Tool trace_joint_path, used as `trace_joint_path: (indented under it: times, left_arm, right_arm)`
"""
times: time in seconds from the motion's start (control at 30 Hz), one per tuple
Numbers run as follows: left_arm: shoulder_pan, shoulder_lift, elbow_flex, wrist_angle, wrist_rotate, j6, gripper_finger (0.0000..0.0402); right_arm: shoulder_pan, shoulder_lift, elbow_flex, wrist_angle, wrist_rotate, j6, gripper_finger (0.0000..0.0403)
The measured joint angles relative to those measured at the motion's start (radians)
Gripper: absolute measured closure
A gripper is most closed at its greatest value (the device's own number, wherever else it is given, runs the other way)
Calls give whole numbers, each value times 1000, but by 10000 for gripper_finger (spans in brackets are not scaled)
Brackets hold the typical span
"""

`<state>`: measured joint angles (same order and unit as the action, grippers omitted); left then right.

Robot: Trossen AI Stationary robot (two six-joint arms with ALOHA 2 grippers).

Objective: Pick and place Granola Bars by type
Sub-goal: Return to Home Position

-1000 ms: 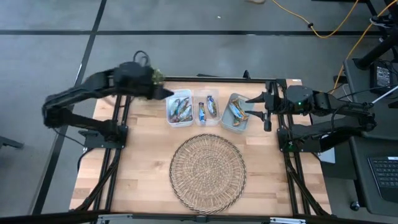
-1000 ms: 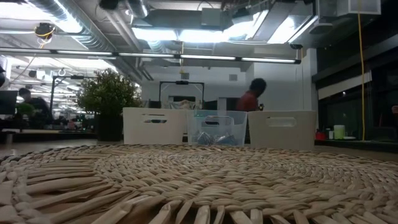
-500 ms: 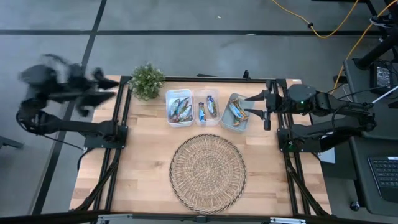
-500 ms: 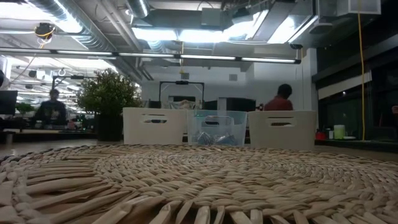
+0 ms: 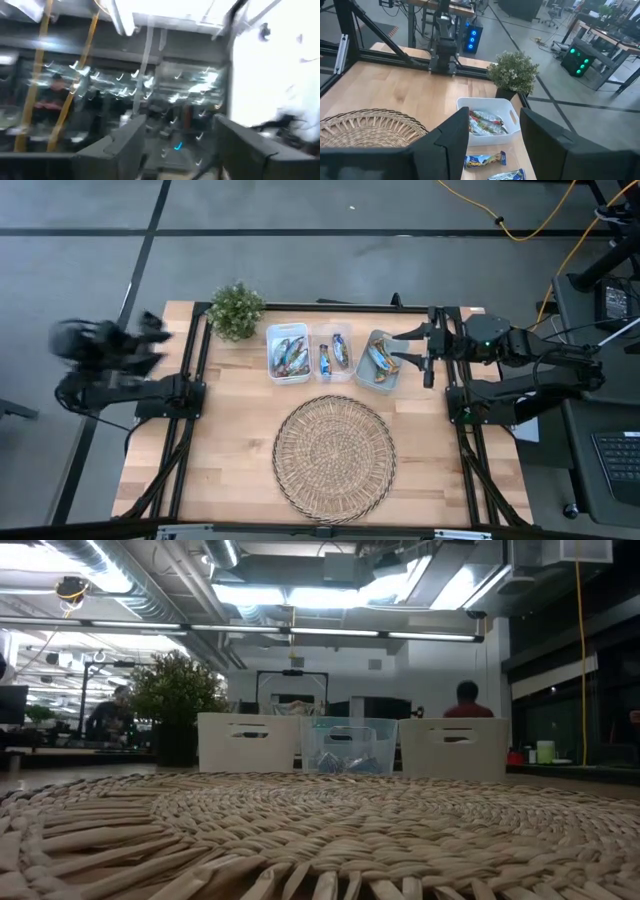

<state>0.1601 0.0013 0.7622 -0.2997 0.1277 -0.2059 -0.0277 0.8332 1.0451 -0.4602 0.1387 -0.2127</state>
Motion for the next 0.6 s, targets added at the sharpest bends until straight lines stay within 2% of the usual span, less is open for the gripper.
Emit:
trace_joint_path:
  times: [0.1, 0.2, 0.3, 0.4, 0.53, 0.6]
  left_arm:
    - [4, 23, -122, 19, -46, 29, 178]
    - [5, 77, -271, 171, -108, 52, 178]
    - [4, 95, -429, 423, -86, 69, 178]
    - [4, 89, -587, 608, -78, 36, 178]
    - [4, 65, -742, 714, -84, -11, 178]
    - [4, 54, -752, 659, -84, -12, 178]
  right_arm:
    - [0, 6, 0, 7, 0, 1, 225]
    - [0, 14, 1, 22, 2, 1, 225]
    - [0, 24, 1, 30, 2, 3, 225]
    - [0, 33, 1, 31, 2, 2, 225]
    - [0, 41, 1, 29, 2, 0, 225]
    - [0, 42, 1, 25, 1, -2, 225]
